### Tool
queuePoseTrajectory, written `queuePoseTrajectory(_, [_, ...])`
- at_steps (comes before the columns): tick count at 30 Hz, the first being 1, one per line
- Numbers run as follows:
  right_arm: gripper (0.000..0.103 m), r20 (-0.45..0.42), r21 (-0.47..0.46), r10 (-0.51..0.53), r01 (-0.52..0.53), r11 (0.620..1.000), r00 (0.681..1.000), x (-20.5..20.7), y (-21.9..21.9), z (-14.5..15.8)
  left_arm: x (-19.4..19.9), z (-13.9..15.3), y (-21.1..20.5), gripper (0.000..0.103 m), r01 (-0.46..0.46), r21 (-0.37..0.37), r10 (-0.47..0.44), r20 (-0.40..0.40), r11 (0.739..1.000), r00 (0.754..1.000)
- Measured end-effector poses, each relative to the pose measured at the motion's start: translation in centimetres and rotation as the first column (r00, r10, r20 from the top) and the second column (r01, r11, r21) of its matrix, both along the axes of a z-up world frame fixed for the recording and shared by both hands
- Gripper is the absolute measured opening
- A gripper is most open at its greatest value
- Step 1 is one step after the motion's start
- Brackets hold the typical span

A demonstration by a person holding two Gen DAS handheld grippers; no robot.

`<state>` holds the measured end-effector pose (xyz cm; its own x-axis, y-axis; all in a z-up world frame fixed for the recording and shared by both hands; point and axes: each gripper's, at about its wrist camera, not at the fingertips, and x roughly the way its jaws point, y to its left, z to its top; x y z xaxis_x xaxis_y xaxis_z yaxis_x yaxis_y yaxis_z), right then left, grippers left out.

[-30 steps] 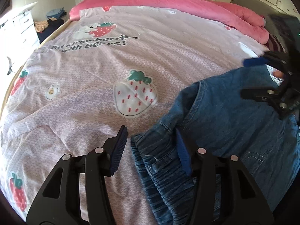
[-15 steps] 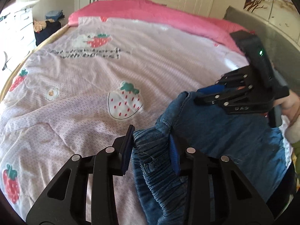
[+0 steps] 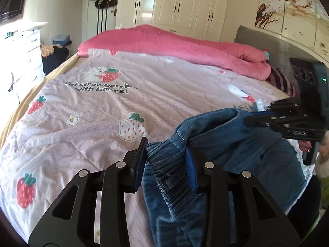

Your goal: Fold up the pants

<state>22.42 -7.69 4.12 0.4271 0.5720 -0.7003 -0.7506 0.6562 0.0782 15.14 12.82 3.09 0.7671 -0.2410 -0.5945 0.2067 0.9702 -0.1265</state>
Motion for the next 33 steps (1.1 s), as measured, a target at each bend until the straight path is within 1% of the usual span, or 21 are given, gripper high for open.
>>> queuePoseTrajectory(2, [0.008, 0.012, 0.021, 0.001, -0.001, 1.0, 1.0, -2.3, -0.4, 0.5, -1.7, 0.3, -0.3, 0.026, 0.001, -0.001, -0.001, 0.026, 1.0, 1.0])
queuePoseTrajectory(5, [0.008, 0.045, 0.02, 0.013, -0.014, 1.0, 0.999, -5.9, -0.8, 0.7, -4.4, 0.5, -0.7, 0.026, -0.001, 0.007, 0.0, 0.055, 1.0, 0.998])
queuePoseTrajectory(7, [0.008, 0.036, 0.035, 0.01, -0.011, 0.999, 0.999, -7.9, -1.2, 0.5, -5.8, 0.5, -1.1, 0.026, 0.006, 0.015, -0.007, 0.074, 1.0, 0.997])
queuePoseTrajectory(9, [0.008, 0.038, 0.039, 0.008, -0.01, 0.999, 0.999, -9.9, -1.4, 0.1, -7.0, 0.3, -1.5, 0.026, 0.02, 0.039, -0.023, 0.084, 0.999, 0.996])
queuePoseTrajectory(13, [0.008, -0.016, 0.043, 0.01, -0.009, 0.999, 1.0, -12.7, -1.7, -2.0, -9.4, -0.9, -2.1, 0.026, 0.063, 0.081, -0.068, 0.057, 0.995, 0.996])
queuePoseTrajectory(15, [0.008, -0.033, 0.03, 0.009, -0.008, 1.0, 0.999, -13.9, -1.8, -3.2, -10.5, -1.8, -2.4, 0.026, 0.078, 0.101, -0.08, 0.022, 0.992, 0.997])
queuePoseTrajectory(18, [0.008, -0.092, 0.037, 0.011, -0.008, 0.999, 0.996, -15.1, -1.9, -4.9, -11.7, -2.8, -2.3, 0.026, 0.083, 0.119, -0.082, -0.015, 0.989, 0.997])
queuePoseTrajectory(21, [0.008, -0.117, 0.033, 0.015, -0.011, 0.999, 0.993, -15.8, -1.6, -6.1, -12.8, -3.4, -2.1, 0.026, 0.082, 0.103, -0.077, -0.053, 0.991, 0.996])
queuePoseTrajectory(25, [0.01, -0.13, 0.003, 0.008, -0.008, 1.0, 0.992, -16.3, -1.0, -7.5, -14.0, -4.0, -2.7, 0.026, 0.083, 0.127, -0.073, -0.08, 0.988, 0.994])
queuePoseTrajectory(27, [0.01, -0.136, -0.012, 0.0, -0.001, 1.0, 0.991, -16.4, -1.0, -8.2, -14.4, -4.4, -2.9, 0.027, 0.082, 0.127, -0.07, -0.1, 0.989, 0.993])
queuePoseTrajectory(30, [0.011, -0.151, -0.018, -0.016, 0.013, 1.0, 0.988, -16.5, -1.1, -9.3, -14.8, -4.9, -3.2, 0.027, 0.078, 0.139, -0.062, -0.113, 0.987, 0.992])
queuePoseTrajectory(32, [0.011, -0.15, -0.007, -0.022, 0.021, 1.0, 0.988, -16.6, -1.1, -9.3, -14.7, -4.8, -3.1, 0.028, 0.062, 0.137, -0.047, -0.109, 0.989, 0.993])
queuePoseTrajectory(33, [0.011, -0.149, 0.005, -0.023, 0.024, 1.0, 0.989, -16.6, -1.0, -9.0, -14.4, -4.4, -3.0, 0.028, 0.044, 0.139, -0.031, -0.093, 0.989, 0.995])
